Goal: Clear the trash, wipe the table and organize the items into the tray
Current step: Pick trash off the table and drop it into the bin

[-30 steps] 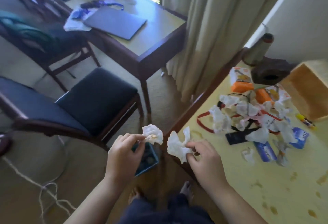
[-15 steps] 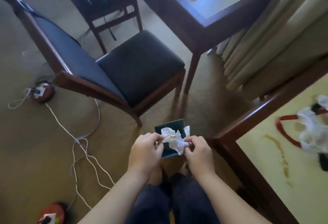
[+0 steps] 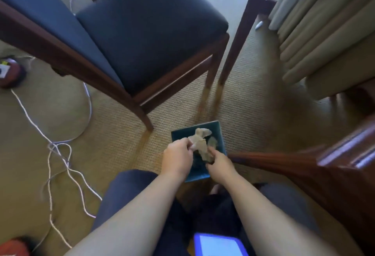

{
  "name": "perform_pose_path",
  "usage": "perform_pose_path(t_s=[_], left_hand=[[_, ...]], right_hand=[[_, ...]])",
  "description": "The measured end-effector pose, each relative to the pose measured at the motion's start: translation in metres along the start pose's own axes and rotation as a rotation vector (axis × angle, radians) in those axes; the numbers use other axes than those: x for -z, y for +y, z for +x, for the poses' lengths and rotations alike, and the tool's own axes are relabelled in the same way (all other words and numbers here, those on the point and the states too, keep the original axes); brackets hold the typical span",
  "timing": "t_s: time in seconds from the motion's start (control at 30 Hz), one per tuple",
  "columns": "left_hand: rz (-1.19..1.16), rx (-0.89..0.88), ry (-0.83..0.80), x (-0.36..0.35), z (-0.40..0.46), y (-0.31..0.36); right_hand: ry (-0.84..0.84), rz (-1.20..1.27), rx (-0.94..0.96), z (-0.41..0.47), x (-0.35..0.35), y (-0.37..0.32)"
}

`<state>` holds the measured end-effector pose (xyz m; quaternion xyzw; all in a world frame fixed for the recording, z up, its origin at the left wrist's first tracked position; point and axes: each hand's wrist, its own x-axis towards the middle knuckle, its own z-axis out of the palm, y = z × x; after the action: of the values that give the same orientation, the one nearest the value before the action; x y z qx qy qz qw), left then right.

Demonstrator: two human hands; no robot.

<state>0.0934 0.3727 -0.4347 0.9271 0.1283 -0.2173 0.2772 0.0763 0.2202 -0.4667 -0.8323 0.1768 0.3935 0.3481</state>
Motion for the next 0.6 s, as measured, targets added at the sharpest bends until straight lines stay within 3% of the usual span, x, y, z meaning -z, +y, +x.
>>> perform_pose_path(t_s=[0.13, 0.27, 0.47, 0.6], left_hand=[[0.034, 0.076, -0.165, -0.002, -0.001, 0.010], [-0.014, -0.015, -0.157, 0.060, -0.052, 0.043], [-0.233, -0.171, -0.086, 0.204, -0.172, 0.136], [-0.287, -0.373, -0.093, 0.270, -0.234, 0.212]], right_hand=[[0.074, 0.152, 0.054, -0.048, 0.014, -0.005], [0.191, 0.223, 0.124, -0.135, 0.048, -0.033], [0.553, 0.246, 0.327, -0.290, 0.149, -0.088], [0.827, 0.214, 0.398, -0.379, 0.216, -0.095]])
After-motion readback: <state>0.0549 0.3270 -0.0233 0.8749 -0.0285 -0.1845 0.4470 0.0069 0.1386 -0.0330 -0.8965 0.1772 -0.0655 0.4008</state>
